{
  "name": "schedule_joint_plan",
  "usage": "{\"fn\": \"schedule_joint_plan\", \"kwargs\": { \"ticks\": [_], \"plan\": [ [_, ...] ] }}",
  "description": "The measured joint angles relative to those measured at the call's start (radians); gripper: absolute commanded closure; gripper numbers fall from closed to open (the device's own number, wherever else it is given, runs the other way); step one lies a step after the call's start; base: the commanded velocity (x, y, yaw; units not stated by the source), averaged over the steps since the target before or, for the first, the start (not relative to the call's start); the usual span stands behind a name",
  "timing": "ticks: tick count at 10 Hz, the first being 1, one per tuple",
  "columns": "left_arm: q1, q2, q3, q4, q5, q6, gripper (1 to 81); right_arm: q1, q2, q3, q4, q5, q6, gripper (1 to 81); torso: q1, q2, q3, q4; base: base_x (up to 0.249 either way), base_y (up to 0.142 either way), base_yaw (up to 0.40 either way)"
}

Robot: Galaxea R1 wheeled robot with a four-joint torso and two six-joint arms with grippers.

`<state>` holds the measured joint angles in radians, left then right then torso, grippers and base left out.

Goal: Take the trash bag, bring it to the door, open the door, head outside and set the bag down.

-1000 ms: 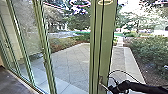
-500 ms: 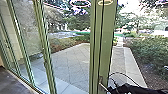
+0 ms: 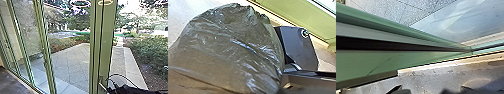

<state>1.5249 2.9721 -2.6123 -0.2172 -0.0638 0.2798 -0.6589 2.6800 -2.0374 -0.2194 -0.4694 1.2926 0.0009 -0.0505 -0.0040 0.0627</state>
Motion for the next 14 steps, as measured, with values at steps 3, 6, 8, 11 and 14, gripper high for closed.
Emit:
{"fn": "schedule_joint_plan", "kwargs": {
  "ticks": [3, 6, 8, 11, 14],
  "plan": [
    [0.0, 0.0, 0.0, 0.0, 0.0, 0.0, 81.1, 0.0, -0.007, 0.013, -0.011, 0.003, 0.003, 1.0, 0.0, 0.0, 0.0, 0.0, 0.0, 0.0, 0.0],
    [0.0, 0.0, 0.0, 0.0, 0.0, 0.0, 81.1, -0.002, -0.001, 0.009, -0.02, 0.006, 0.01, 1.0, 0.001, 0.0, 0.0, 0.0, 0.0, 0.0, 0.0],
    [0.001, 0.0, 0.0, 0.0, 0.0, 0.0, 81.1, -0.01, 0.033, -0.042, -0.027, 0.01, 0.003, 1.0, 0.0, 0.0, 0.0, 0.0, 0.0, 0.0, 0.0],
    [0.002, 0.0, 0.0, 0.0, -0.003, 0.0, 81.1, -0.008, 0.033, -0.047, -0.024, 0.057, -0.012, 1.0, -0.001, -0.001, -0.028, 0.0, 0.0, 0.0, 0.0],
    [-0.007, 0.0, 0.0, 0.0, -0.005, 0.0, 81.1, 0.032, -0.039, 0.062, -0.017, 0.153, -0.055, 1.0, -0.002, -0.002, -0.125, -0.001, 0.0, 0.0, 0.0]
  ]
}}
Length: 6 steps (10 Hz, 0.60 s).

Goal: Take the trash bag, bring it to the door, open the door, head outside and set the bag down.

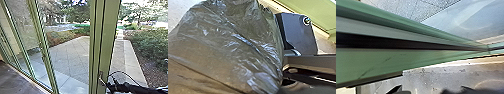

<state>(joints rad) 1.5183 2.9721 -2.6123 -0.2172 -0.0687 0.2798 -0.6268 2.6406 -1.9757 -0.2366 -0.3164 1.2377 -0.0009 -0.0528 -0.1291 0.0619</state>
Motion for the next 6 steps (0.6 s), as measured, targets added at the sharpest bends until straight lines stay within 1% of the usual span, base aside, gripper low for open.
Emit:
{"fn": "schedule_joint_plan", "kwargs": {
  "ticks": [1, 2, 3, 4, 6],
  "plan": [
    [-0.003, 0.0, 0.0, 0.0, 0.0, 0.0, 81.1, 0.009, -0.014, 0.022, 0.0, 0.021, -0.01, 1.0, 0.0, 0.0, -0.021, 0.0, 0.0, 0.0, 0.0],
    [-0.008, -0.002, 0.0, 0.0, -0.001, 0.0, 81.1, 0.011, -0.017, 0.026, -0.001, 0.034, -0.009, 1.0, 0.0, 0.0, -0.026, -0.001, 0.0, 0.0, 0.0],
    [-0.01, -0.004, 0.0, 0.0, -0.006, 0.0, 81.1, 0.017, -0.019, 0.027, -0.001, 0.034, -0.01, 1.0, 0.0, -0.001, -0.033, -0.001, 0.0, 0.0, 0.0],
    [-0.008, -0.005, 0.0, 0.0, -0.003, 0.0, 81.1, 0.017, -0.019, 0.028, -0.001, 0.029, -0.01, 1.0, 0.0, -0.001, -0.031, -0.001, 0.0, 0.0, 0.0],
    [-0.007, -0.005, 0.0, 0.0, -0.002, 0.0, 81.1, 0.019, -0.017, 0.028, -0.001, 0.004, -0.008, 1.0, 0.0, -0.001, -0.031, -0.001, 0.102, 0.0, 0.0]
  ]
}}
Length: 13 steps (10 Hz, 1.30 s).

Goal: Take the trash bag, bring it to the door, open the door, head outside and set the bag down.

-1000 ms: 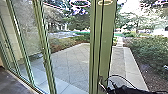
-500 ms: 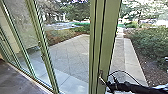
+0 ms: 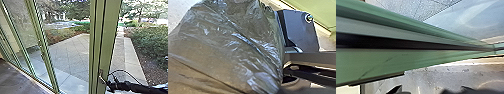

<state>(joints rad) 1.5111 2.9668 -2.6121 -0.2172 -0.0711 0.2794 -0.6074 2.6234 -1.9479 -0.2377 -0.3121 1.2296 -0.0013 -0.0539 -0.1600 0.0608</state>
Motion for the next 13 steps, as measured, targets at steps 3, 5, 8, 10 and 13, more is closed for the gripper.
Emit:
{"fn": "schedule_joint_plan", "kwargs": {
  "ticks": [3, 5, 8, 10, 13],
  "plan": [
    [0.001, -0.003, 0.0, 0.0, 0.001, 0.0, 81.1, -0.013, -0.009, 0.026, -0.007, -0.055, -0.052, 1.0, 0.0, -0.002, 0.0, 0.0, 0.118, 0.0, 0.0],
    [-0.003, -0.003, 0.0, 0.0, -0.001, 0.0, 81.1, -0.025, -0.02, 0.05, -0.015, -0.045, -0.04, 1.0, -0.001, -0.004, 0.001, -0.001, 0.119, 0.0, 0.0],
    [0.002, -0.003, 0.0, 0.0, 0.0, 0.0, 81.1, -0.029, -0.035, 0.052, -0.019, -0.023, -0.005, 1.0, -0.001, -0.006, 0.001, -0.003, 0.12, 0.0, 0.0],
    [0.0, -0.003, 0.0, 0.0, -0.001, 0.0, 81.1, -0.022, -0.045, 0.033, -0.018, -0.013, 0.013, 1.0, 0.0, -0.006, 0.001, -0.003, 0.116, 0.0, 0.0],
    [0.0, -0.003, 0.0, 0.0, 0.0, 0.0, 81.1, 0.004, -0.062, -0.009, -0.001, -0.03, 0.037, 1.0, 0.002, -0.005, 0.001, -0.003, 0.106, 0.0, 0.0]
  ]
}}
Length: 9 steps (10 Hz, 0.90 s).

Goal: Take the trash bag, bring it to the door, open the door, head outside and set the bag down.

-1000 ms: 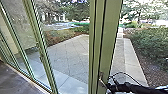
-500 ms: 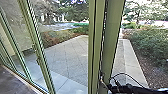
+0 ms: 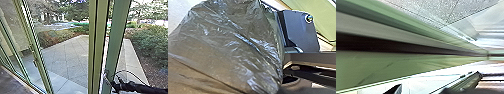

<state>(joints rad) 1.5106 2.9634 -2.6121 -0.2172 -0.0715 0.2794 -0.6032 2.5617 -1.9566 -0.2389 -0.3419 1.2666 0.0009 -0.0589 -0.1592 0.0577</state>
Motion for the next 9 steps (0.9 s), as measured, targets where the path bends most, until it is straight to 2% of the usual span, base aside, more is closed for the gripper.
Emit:
{"fn": "schedule_joint_plan", "kwargs": {
  "ticks": [4, 6, 9],
  "plan": [
    [0.0, -0.005, -0.001, 0.0, 0.0, 0.0, 81.1, 0.024, -0.047, -0.008, 0.03, -0.033, 0.014, 1.0, 0.004, 0.003, -0.002, 0.0, 0.109, 0.0, 0.0],
    [0.001, -0.006, 0.0, 0.0, 0.0, 0.0, 81.1, 0.028, -0.074, -0.016, 0.049, -0.077, 0.011, 1.0, 0.005, 0.004, -0.003, 0.001, 0.113, 0.0, 0.0],
    [0.001, -0.007, -0.001, 0.0, 0.001, 0.0, 81.1, 0.019, -0.098, 0.003, 0.067, -0.08, 0.014, 1.0, 0.005, 0.004, -0.004, 0.001, 0.067, 0.0, 0.0]
  ]
}}
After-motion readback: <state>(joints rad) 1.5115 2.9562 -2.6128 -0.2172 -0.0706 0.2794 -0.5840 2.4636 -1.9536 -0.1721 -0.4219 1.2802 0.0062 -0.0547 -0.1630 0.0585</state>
